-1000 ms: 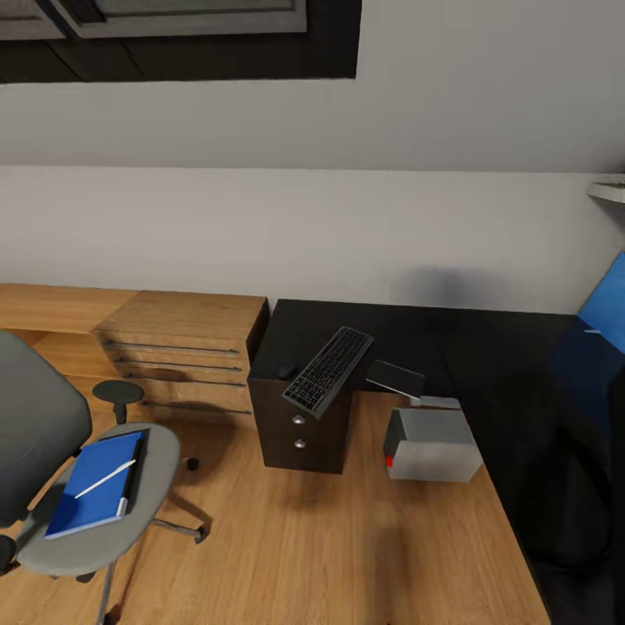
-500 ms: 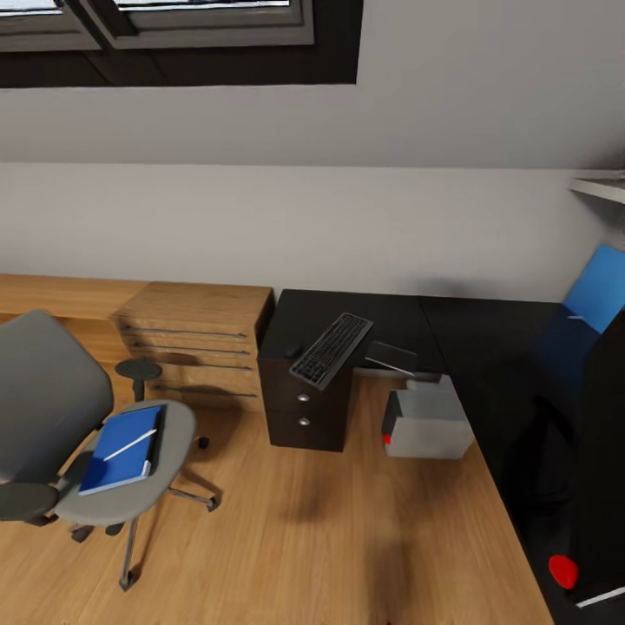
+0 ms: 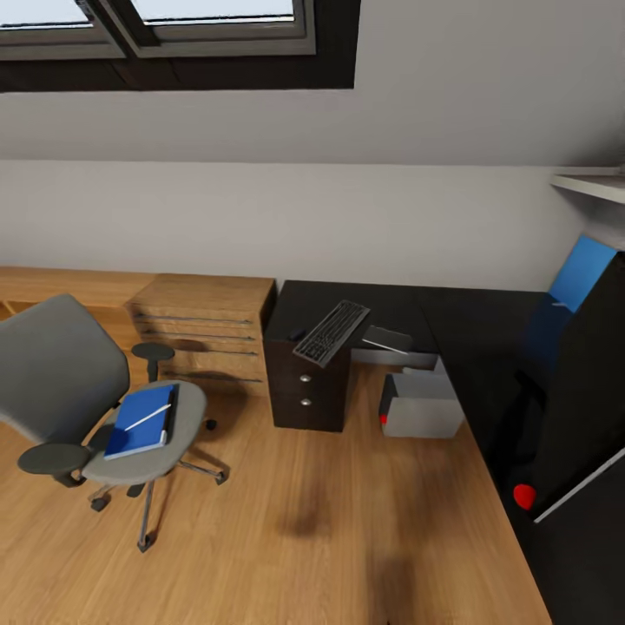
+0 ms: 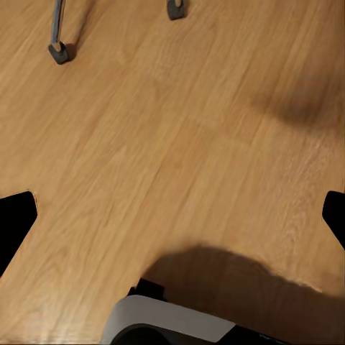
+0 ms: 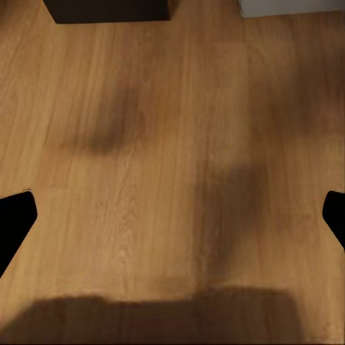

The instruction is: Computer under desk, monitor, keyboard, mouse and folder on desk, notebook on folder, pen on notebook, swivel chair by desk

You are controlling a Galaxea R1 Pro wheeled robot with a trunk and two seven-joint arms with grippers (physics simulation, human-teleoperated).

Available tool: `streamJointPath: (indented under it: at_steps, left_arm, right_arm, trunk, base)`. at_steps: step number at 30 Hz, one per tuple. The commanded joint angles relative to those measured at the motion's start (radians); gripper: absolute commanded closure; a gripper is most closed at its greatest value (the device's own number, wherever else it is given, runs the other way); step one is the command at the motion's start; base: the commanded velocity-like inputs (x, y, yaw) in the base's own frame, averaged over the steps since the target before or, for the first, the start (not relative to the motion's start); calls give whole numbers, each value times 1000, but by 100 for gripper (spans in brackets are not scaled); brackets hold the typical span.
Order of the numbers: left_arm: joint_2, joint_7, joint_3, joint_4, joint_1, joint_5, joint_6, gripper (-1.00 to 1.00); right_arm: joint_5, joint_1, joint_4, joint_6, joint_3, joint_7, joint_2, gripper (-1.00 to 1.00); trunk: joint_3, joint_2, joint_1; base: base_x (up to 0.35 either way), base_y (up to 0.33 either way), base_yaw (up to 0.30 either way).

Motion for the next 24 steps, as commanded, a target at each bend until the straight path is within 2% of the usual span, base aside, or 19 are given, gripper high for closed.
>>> streamJointPath:
  at_steps: [1,10,24]
  left_arm:
    - [0,-9,2,1,-1,10,-2,-100]
    - [-1,-9,2,1,-1,10,-2,-100]
    - [-2,-9,2,1,-1,10,-2,-100]
  right_arm:
    - [-10,-1,1,-3,7,3,0,-100]
    - [-10,-1,1,-3,7,3,1,-100]
    - [-10,-1,1,-2,7,3,0,-100]
  trunk:
    - [-1,-1,0]
    - [1,-1,0]
    - [1,-1,0]
  base:
    - [-326,2,-78]
    - [-279,1,-164]
    - [-21,0,-16]
